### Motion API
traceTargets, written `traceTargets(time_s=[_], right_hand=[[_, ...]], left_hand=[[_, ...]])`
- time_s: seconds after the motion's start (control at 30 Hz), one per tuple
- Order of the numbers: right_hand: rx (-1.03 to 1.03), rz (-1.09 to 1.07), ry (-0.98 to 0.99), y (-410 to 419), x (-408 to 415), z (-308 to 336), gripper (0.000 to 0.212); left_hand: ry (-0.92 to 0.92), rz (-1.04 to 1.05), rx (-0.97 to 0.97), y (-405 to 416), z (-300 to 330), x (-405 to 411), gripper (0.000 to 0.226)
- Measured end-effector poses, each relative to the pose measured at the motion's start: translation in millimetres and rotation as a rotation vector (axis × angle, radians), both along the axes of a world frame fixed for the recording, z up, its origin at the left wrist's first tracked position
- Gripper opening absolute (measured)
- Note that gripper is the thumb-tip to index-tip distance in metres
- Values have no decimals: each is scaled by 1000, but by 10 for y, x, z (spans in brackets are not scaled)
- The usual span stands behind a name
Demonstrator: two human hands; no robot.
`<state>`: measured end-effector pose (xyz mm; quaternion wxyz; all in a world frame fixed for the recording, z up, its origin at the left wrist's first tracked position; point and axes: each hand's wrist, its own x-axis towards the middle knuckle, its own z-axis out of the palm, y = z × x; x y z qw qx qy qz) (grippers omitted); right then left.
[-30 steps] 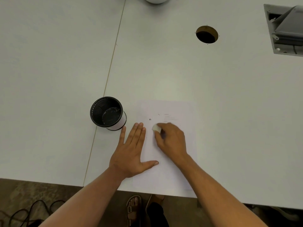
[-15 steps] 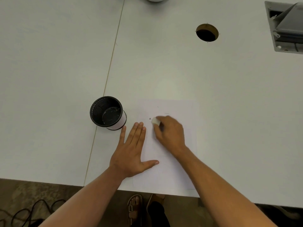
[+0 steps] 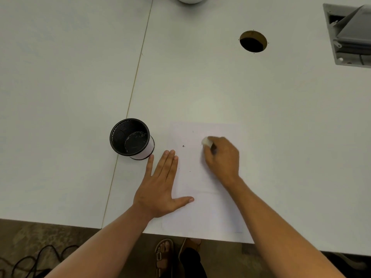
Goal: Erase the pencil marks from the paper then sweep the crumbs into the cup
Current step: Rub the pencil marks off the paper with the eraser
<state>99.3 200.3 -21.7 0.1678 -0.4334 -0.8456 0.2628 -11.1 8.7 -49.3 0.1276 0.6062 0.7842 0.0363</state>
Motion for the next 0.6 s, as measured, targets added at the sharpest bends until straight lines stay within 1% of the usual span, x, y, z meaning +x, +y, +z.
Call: traceTargets(time_s=[0.07, 0.13, 0.2, 0.3, 0.37, 0.47, 0.53, 0.6], right_hand=[[-16, -51, 16, 164, -62, 43, 12], [-39, -60, 53, 121, -72, 53, 13], [-35, -4, 73, -86, 1, 35, 12], [-11, 145, 34, -473, 194, -14, 17], [-10, 172, 14, -456, 229, -22, 19], [-9, 68, 13, -132, 74, -14, 13], [-40, -15, 32, 116, -47, 15, 14], [-52, -53, 54, 189, -108, 40, 14]], left_hand=[[2, 1, -5, 0, 4, -1, 115], [-1, -2, 2, -4, 4, 0, 115], [-6, -3, 13, -6, -4, 3, 115], [-4, -7, 17, 0, -9, 0, 115], [-4, -5, 20, -1, -5, 3, 115], [-4, -4, 23, -2, 1, 7, 114], [0, -4, 24, -2, -5, 2, 114], [7, -5, 24, 0, -10, 1, 114]])
